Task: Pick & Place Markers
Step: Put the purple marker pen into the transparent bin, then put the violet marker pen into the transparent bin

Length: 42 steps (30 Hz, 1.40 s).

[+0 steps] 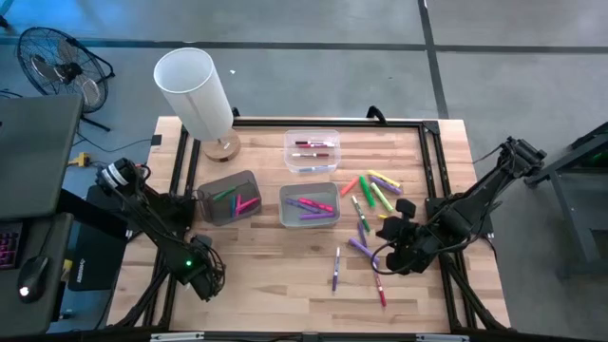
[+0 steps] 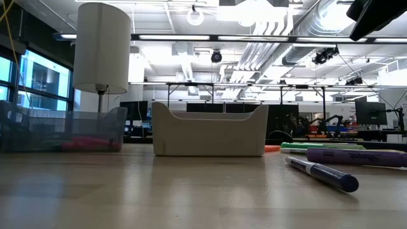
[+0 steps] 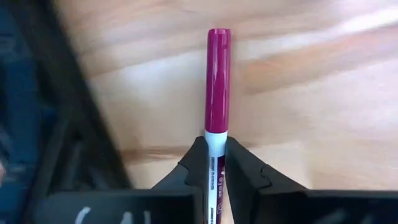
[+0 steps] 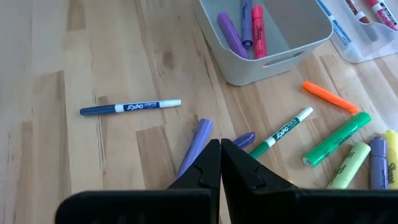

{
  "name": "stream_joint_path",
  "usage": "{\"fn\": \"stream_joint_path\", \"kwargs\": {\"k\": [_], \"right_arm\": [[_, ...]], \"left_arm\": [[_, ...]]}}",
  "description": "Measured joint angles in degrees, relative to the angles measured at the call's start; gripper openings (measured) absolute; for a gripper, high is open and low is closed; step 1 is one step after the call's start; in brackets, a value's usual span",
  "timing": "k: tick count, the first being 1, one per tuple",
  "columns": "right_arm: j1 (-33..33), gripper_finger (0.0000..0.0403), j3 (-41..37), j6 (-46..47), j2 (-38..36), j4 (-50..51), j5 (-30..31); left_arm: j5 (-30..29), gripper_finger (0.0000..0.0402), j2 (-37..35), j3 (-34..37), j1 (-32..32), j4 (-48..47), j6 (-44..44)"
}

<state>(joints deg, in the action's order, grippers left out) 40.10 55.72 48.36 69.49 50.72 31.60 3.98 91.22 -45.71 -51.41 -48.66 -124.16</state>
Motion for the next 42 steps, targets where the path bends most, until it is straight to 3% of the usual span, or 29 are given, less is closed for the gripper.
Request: {"fn": "stream_joint_path", "kwargs": {"k": [2, 3, 5, 13, 17, 20, 28, 32, 39, 42], "right_arm": [[0.02, 0.0000, 0.00, -0.80, 0.00, -0.12, 0.25], [0.01, 0.0000, 0.00, -0.93, 0.00, -0.25, 0.29], [-0.02, 0.0000, 0.00, -1.27, 0.00, -0.60, 0.38], [0.83, 0.0000, -0.31, -2.45, -0.02, -1.86, -0.25], [1.26, 0.0000, -0.31, -2.43, 0.00, -2.03, -0.10], [1.31, 0.0000, -0.31, -2.43, 0.00, -2.08, -0.24], [1.66, 0.0000, -0.31, 0.25, 0.00, -1.22, -0.45], [3.00, 0.0000, -0.31, 5.50, 0.00, 2.13, -0.38], [7.33, 0.0000, -0.33, 16.44, 0.02, 3.58, -0.17], [8.69, 0.0000, -0.33, 21.84, 0.02, 3.63, 0.25]], "left_arm": [[-2.39, 0.0030, 0.05, -1.86, 0.48, 5.60, 0.32], [-4.15, 0.0028, -0.04, -2.57, 0.89, 17.02, 0.55], [-5.39, 0.0019, 0.08, -4.19, 1.62, 22.38, 2.52], [-13.09, 0.0004, -0.12, -6.88, 4.88, 22.66, 5.94], [-19.85, 0.0004, -0.10, -11.59, 7.99, 19.00, 11.18], [-22.93, 0.0003, -0.44, -16.95, 11.33, 10.63, 15.57], [-24.81, 0.0002, 0.34, -35.35, 21.82, 0.48, 42.76], [-26.49, 0.0001, 0.04, -39.88, 25.96, -0.13, 52.75], [-18.19, 0.0001, 0.19, -41.36, 30.27, -9.19, 65.48], [-14.52, 0.0001, 0.68, -41.36, 31.36, -13.92, 66.84]]}}
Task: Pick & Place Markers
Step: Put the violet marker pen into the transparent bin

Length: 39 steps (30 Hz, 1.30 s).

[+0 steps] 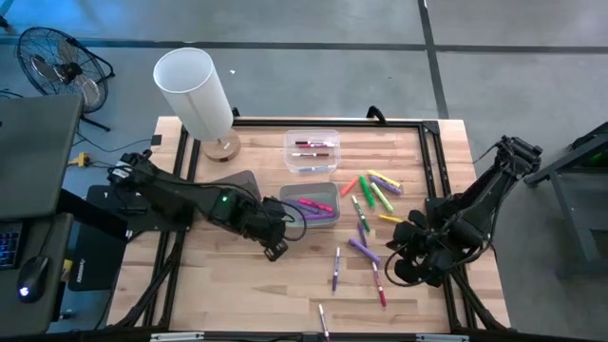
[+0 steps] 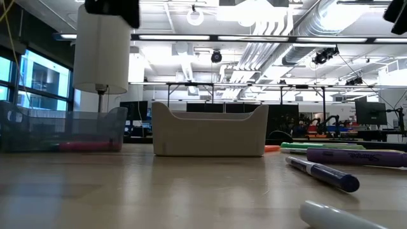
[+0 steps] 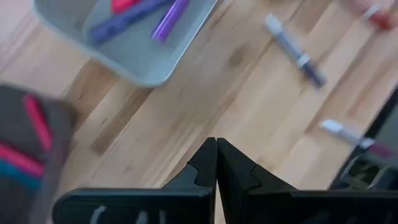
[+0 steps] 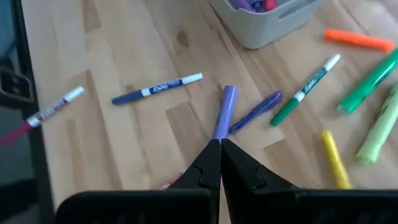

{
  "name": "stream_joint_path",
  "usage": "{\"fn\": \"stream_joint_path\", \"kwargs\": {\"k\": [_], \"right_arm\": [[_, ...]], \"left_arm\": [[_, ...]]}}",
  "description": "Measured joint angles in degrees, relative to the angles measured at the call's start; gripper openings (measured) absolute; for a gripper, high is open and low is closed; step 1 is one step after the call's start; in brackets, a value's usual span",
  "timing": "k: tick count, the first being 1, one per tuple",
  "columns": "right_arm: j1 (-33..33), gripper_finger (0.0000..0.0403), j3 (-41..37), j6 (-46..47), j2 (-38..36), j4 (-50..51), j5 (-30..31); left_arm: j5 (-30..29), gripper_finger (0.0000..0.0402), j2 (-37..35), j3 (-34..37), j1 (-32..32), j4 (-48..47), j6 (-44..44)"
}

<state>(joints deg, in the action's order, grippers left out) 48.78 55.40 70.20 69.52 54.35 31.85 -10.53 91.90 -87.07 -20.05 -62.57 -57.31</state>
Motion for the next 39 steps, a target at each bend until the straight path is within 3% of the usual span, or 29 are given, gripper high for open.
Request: {"fn": "stream_joint_path", "kwargs": {"k": [9, 14, 20, 27, 33, 39], "right_arm": [[-1.73, 0.0000, 0.00, 10.81, 2.33, -3.78, -0.93], [-4.88, 0.0000, 0.00, 13.15, 7.10, -10.02, -5.28], [-6.52, 0.0000, 3.21, 20.25, 14.64, -12.57, -9.17], [-6.57, 0.0000, 20.73, 22.36, 27.76, -1.30, -12.08], [-6.52, 0.0000, 38.31, 24.12, 39.35, 12.33, -17.38], [-6.10, 0.0000, 51.72, 26.53, 48.10, 15.48, -20.92]], "left_arm": [[4.10, 0.0000, 0.80, 6.66, 0.66, -0.68, 15.27], [7.88, 0.0000, -0.33, 13.23, 1.45, 3.09, 22.81], [8.27, 0.0000, -2.13, 20.46, 1.64, 8.94, 27.25], [9.88, 0.0000, -7.74, 27.81, -1.75, 17.39, 21.63], [2.41, 0.0000, -10.41, 29.33, -11.18, 18.04, 8.71], [0.53, 0.0000, -10.34, 29.35, -19.70, 19.20, 1.55]]}}
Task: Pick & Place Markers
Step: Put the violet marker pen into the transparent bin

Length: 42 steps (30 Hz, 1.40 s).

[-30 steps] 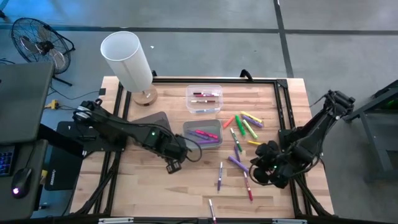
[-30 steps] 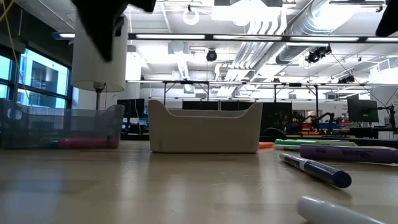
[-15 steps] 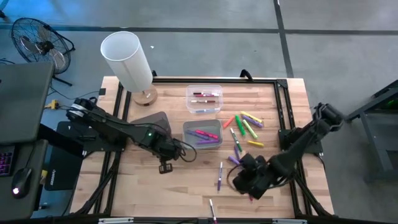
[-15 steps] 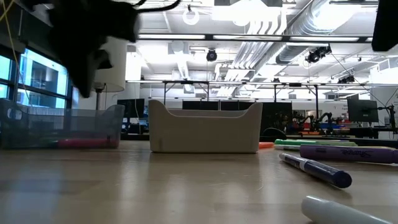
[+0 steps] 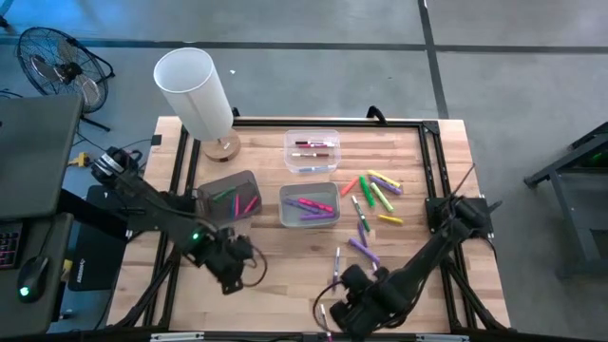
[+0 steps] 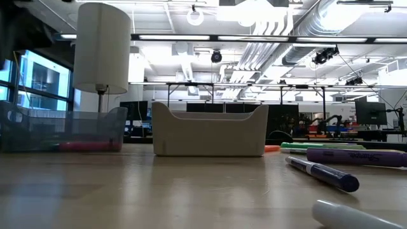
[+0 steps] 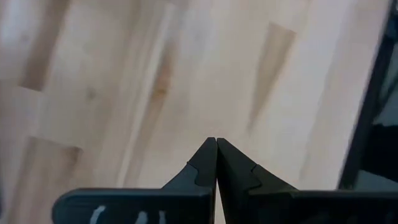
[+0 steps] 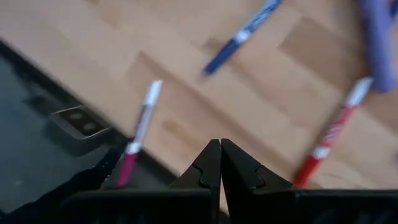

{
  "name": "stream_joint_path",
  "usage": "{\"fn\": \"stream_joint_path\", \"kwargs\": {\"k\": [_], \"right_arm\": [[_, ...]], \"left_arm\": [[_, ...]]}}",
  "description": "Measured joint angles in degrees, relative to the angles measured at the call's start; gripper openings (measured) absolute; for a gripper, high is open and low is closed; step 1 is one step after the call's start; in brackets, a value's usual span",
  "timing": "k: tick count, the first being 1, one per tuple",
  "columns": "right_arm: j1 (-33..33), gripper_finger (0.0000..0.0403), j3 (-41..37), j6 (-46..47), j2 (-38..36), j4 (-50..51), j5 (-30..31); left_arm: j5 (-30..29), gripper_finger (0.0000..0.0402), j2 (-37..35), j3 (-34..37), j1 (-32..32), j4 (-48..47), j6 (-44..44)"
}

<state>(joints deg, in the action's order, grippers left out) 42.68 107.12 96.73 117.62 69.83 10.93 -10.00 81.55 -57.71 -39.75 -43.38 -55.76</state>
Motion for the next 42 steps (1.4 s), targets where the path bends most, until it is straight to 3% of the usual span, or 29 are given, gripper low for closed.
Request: {"fn": "stream_joint_path", "kwargs": {"k": [7, 15, 19, 42], "right_arm": [[-0.18, 0.0000, 12.31, 2.49, 9.39, 1.69, -1.02], [-1.68, 0.0000, 27.84, 7.61, 21.68, 5.41, -5.51], [-1.91, 0.0000, 24.79, 11.31, 21.45, -1.20, -7.37], [-2.03, 0.0001, 21.36, 14.00, 21.99, -1.22, -6.02]], "left_arm": [[-4.16, 0.0000, 0.14, 0.00, -6.02, -1.47, -2.18], [-2.56, 0.0000, 0.15, 0.00, -10.92, -6.95, -2.22], [-2.69, 0.0000, 0.16, 0.00, -12.76, -9.06, -1.79], [-4.06, 0.0000, 0.20, 0.04, -13.53, -11.23, 2.99]]}}
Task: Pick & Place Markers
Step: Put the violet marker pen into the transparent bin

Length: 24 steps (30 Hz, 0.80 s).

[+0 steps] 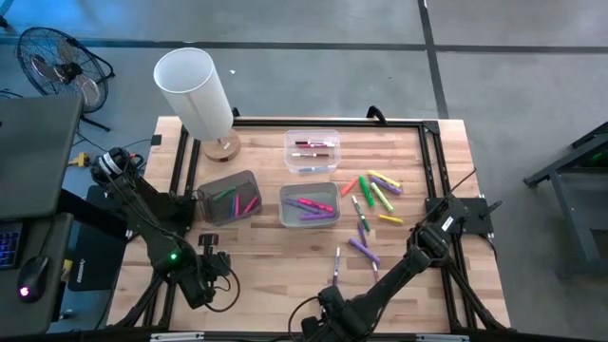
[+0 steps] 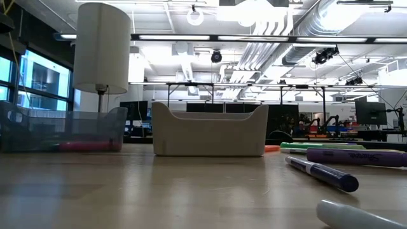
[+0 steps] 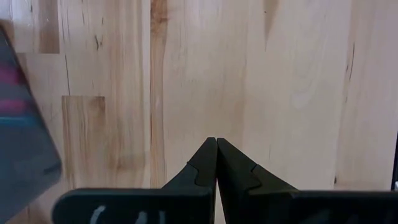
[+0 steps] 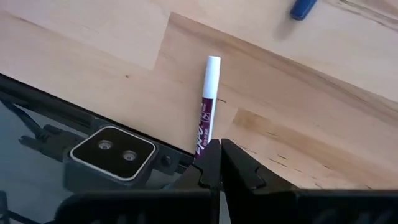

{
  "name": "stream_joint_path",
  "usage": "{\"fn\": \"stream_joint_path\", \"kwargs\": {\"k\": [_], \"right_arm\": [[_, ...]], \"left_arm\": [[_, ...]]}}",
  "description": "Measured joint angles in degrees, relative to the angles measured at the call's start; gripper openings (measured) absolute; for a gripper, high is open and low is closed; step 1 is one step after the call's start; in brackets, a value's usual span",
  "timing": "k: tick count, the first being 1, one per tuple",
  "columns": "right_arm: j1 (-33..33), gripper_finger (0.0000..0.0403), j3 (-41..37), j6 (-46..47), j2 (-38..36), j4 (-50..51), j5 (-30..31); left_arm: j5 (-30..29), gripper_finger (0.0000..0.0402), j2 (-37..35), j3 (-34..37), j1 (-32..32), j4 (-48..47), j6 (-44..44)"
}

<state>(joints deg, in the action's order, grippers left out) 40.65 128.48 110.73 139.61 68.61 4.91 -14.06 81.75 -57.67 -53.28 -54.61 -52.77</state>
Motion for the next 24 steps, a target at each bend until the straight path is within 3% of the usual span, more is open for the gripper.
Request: {"fn": "stream_joint_path", "kwargs": {"k": [10, 24], "right_arm": [[-0.48, 0.0001, -8.66, 0.01, -0.26, -13.26, -4.42], [-0.45, 0.0001, -9.39, 0.45, -1.04, -10.07, -2.77]], "left_arm": [[0.00, 0.0000, 0.00, 0.00, 0.00, -0.01, 0.00], [-0.07, 0.0000, 0.00, 0.00, 0.02, -0.02, 0.22]]}}
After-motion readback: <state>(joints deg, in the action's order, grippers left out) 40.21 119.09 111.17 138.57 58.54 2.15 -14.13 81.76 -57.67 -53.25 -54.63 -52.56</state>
